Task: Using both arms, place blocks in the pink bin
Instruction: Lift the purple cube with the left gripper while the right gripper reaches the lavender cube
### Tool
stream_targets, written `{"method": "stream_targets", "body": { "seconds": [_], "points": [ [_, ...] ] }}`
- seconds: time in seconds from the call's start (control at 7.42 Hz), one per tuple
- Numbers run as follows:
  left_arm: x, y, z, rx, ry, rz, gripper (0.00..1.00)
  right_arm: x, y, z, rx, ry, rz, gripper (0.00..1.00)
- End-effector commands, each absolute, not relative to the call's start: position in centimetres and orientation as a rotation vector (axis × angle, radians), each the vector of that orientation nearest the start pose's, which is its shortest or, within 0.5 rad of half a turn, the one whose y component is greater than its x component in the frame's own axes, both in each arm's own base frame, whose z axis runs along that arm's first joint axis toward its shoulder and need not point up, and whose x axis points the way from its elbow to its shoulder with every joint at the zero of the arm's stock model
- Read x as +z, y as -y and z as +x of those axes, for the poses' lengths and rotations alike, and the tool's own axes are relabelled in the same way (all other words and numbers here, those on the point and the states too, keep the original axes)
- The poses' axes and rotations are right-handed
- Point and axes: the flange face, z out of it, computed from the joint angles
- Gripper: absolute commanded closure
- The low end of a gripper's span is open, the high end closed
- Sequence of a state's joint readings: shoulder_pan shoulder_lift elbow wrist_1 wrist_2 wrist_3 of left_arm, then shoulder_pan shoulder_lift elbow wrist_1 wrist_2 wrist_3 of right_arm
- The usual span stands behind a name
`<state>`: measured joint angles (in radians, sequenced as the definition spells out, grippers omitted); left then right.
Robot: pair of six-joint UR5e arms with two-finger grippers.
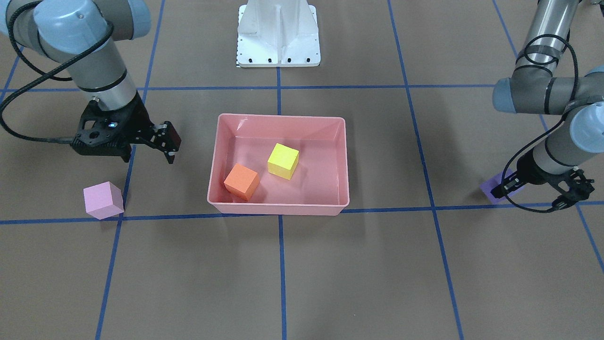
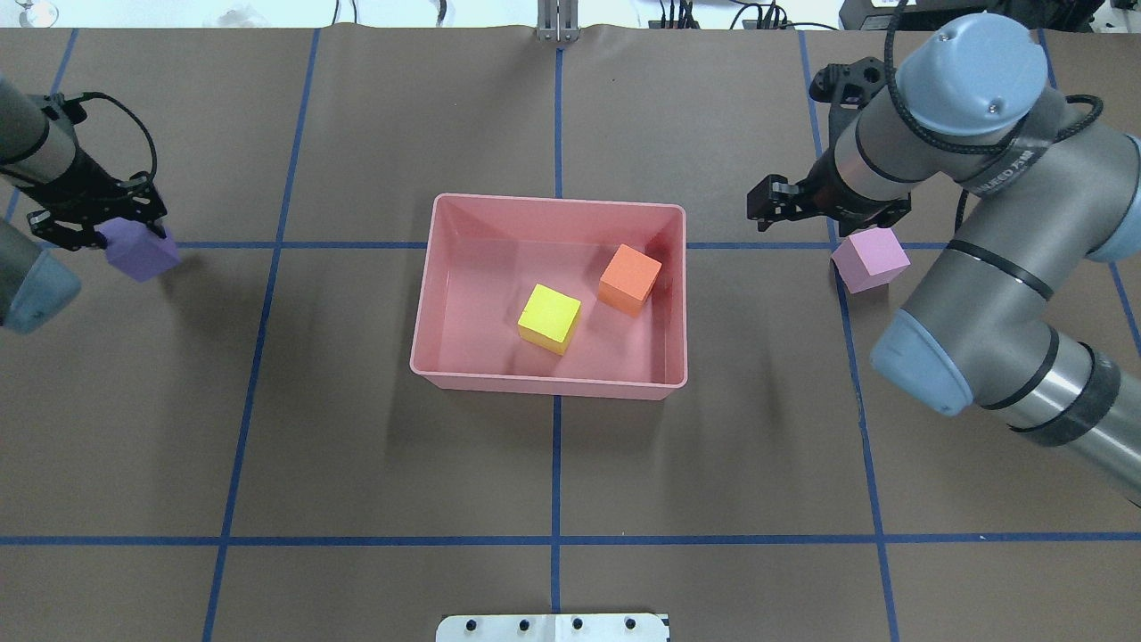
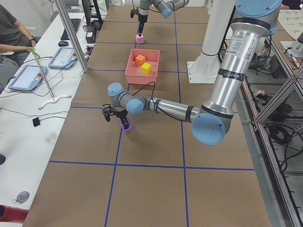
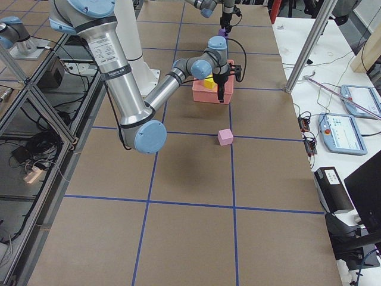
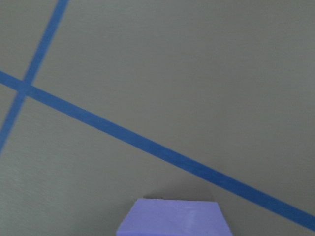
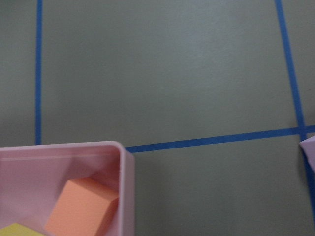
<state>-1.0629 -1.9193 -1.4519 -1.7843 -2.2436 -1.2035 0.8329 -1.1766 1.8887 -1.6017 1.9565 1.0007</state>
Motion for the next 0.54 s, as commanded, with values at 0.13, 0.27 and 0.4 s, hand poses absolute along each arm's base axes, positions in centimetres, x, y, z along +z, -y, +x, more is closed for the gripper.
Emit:
{"method": "stream_targets", "body": {
  "seconds": [0.13, 0.27, 0.4],
  "points": [
    [26.2, 63.0, 27.9, -0.627, -0.869, -0.332, 1.0, 40.2, 50.9, -32.0, -0.006, 0.669, 0.158, 0.0],
    [21.6, 62.3, 29.5, -0.681, -0.901, -0.362, 1.0, 42.3, 52.2, -31.9, -0.042, 0.663, 0.18, 0.0],
    [17.5, 60.3, 33.8, -0.68, -0.914, -0.4, 1.0, 42.7, 53.2, -31.3, -0.087, 0.65, 0.206, 0.0]
  ]
}}
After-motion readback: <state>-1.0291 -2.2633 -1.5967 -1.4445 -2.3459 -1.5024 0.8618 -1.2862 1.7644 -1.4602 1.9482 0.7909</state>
